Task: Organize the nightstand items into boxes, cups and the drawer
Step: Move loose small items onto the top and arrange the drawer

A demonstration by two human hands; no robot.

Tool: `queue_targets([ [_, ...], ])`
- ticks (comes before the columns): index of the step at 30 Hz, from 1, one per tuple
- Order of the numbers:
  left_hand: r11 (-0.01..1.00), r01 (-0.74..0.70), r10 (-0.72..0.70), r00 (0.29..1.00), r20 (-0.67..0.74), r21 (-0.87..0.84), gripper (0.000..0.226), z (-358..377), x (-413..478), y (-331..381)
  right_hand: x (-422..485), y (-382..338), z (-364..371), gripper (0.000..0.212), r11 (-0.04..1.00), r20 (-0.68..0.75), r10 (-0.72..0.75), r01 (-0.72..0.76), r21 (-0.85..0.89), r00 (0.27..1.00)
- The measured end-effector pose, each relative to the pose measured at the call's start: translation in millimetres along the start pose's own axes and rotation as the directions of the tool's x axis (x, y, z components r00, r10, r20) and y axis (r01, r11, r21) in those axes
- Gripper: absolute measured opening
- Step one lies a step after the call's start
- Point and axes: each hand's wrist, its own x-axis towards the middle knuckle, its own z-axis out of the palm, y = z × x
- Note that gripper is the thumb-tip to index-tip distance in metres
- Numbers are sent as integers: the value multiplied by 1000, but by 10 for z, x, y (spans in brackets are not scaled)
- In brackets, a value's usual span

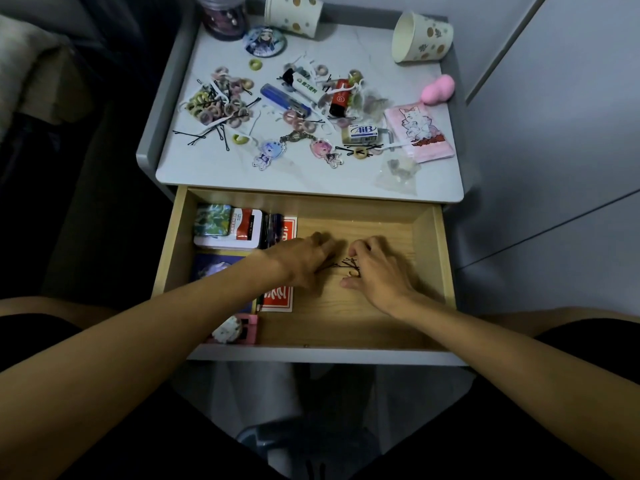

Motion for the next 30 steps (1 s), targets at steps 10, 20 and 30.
queue_targets([
  [10, 980, -136, 162, 970, -182, 145, 32, 152, -4, -83, -34, -186, -49, 43, 916, 125, -84, 126, -381, 989],
  [20, 979, -19, 54, 984, -167, 201, 25, 185, 4, 111, -7, -298, 32, 42, 857, 172, -62, 141, -496, 983],
  [30, 978, 14, -67, 966, -248, -210, 17, 170, 3, -85, -26, -154, -115, 39, 832, 150, -233, 277, -481, 961],
])
